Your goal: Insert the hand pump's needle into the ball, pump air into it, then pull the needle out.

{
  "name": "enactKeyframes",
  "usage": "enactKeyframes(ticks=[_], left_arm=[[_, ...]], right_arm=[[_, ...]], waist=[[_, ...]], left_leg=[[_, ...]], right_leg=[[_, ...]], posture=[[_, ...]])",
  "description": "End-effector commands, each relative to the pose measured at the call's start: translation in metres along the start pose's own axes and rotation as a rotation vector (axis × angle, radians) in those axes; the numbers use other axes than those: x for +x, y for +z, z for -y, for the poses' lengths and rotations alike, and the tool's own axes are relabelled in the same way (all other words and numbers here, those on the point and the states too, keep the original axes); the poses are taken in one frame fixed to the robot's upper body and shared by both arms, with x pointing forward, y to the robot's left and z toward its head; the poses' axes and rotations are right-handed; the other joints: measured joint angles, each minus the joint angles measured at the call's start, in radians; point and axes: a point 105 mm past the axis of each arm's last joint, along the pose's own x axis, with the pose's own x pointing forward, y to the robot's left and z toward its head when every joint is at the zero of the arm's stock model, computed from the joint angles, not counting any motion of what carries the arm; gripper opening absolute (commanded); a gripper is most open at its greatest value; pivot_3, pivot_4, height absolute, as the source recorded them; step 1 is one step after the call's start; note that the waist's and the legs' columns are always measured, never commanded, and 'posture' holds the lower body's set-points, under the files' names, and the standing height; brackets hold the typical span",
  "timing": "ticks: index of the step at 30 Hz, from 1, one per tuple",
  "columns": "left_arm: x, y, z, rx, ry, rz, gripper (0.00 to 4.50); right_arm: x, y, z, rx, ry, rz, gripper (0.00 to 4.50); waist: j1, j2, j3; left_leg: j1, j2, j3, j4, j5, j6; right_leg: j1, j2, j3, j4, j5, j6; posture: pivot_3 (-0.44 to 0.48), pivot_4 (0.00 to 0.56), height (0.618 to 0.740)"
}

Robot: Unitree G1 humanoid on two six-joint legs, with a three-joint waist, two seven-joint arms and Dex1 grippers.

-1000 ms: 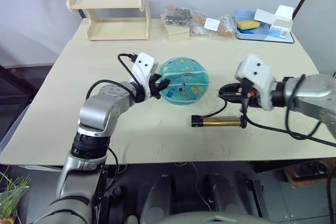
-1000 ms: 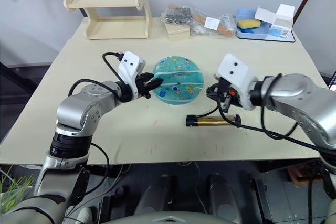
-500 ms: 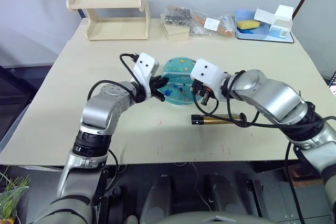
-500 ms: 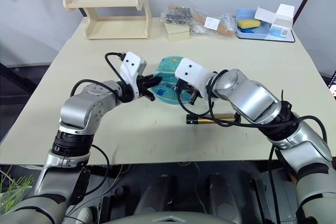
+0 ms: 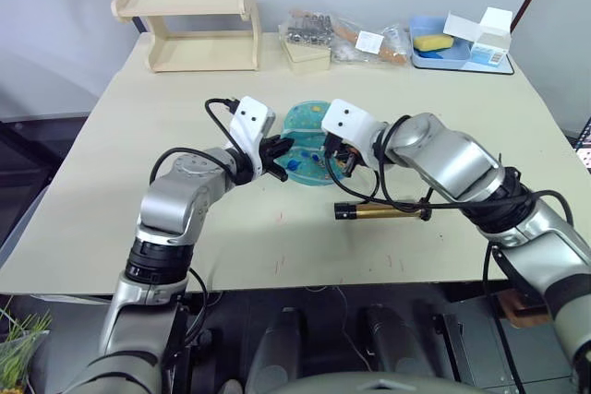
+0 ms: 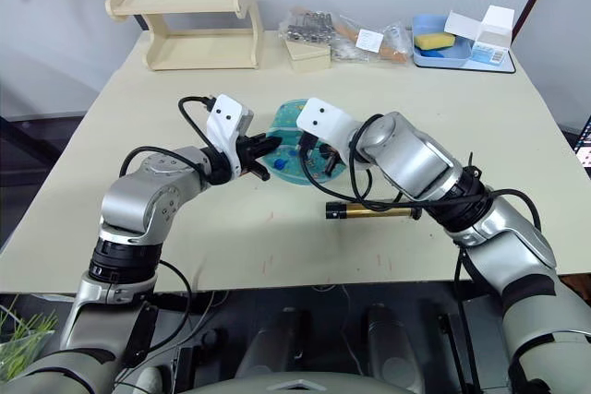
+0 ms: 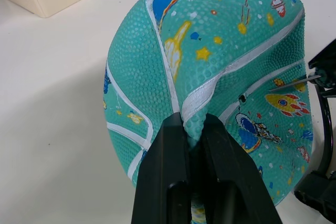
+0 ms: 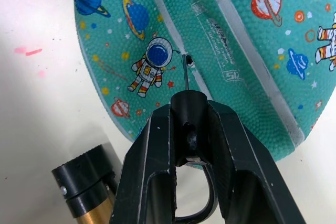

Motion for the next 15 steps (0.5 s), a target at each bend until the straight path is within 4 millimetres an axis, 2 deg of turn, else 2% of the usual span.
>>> enactKeyframes(ticks=[1,15], left_arm=[[-0.0019,-0.0044,0.0015,0.000,0.006,-0.020,0.00],[-0.0035,-0.0061,0.0027,-0.004,0.014,-0.027,0.00]], right_arm=[[0.0006,0.0113,-0.0018,-0.055,0.006,0.020,0.33],[0.0103,0.0099,-0.0002,-0.063,0.014,0.002,0.33]], waist=[[0.000,0.000,0.000],[-0.001,0.000,0.000]], left_leg=[[0.000,0.000,0.000,-0.001,0.000,0.000],[0.001,0.000,0.000,-0.003,0.000,0.000]], right_leg=[[0.000,0.000,0.000,0.000,0.000,0.000],[-0.001,0.000,0.000,0.000,0.000,0.000]], posture=[[0.000,0.150,0.740],[0.000,0.150,0.740]])
